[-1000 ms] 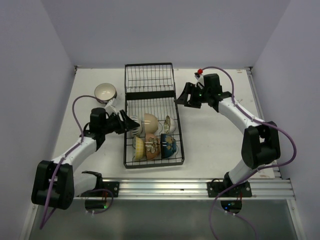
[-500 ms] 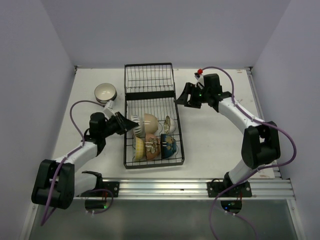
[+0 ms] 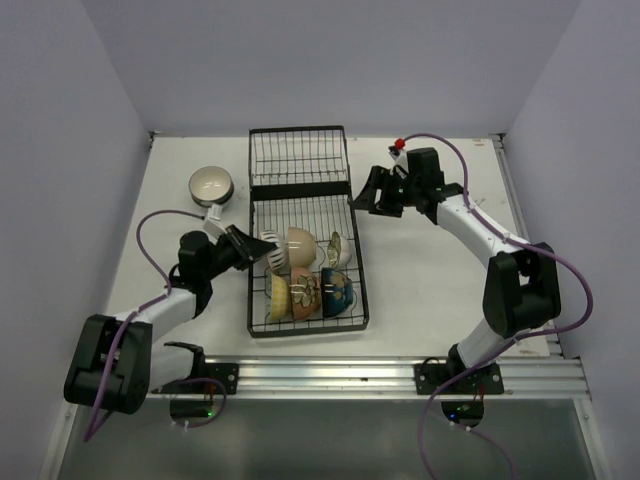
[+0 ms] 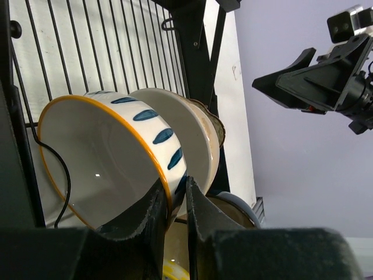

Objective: Unload the bowls from the dish rack

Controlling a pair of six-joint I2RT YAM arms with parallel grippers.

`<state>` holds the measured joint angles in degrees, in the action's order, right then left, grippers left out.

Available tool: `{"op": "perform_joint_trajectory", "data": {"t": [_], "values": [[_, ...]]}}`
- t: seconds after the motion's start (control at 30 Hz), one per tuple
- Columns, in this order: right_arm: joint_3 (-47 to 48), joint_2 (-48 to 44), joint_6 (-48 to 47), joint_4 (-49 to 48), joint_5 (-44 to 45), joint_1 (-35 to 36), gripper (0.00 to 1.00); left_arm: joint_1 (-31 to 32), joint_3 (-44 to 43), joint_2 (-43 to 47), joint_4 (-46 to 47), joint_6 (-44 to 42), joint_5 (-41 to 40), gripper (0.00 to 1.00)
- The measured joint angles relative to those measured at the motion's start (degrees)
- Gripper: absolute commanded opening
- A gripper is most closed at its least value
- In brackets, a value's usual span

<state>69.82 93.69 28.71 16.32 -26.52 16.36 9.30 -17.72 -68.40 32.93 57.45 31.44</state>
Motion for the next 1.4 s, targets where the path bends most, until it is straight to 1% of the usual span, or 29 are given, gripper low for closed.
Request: {"op": "perform_joint_trajectory", "data": {"t": [0.57,0.77,1.2,1.4], "values": [[0.00,0.00,-0.50,0.24,-0.02,-0.02,0.67,0.24,3.58,2.21,4.57,8.59,-6.14,0.00],[0.00,0.02,-0.52,0.26,-0.02,-0.04,0.67,0.22,5.38,2.16,8.85,12.02,-8.07,0.00],[0.00,0.07,-0.72,0.28,-0.02,-0.04,0.67,0.22,6.73,-1.84,19.96,18.16,-8.24,0.00],[0.00,0.07,-0.74,0.28,-0.02,-0.04,0.67,0.22,6.29,-1.84,20.06,17.94,-8.04,0.00]]}}
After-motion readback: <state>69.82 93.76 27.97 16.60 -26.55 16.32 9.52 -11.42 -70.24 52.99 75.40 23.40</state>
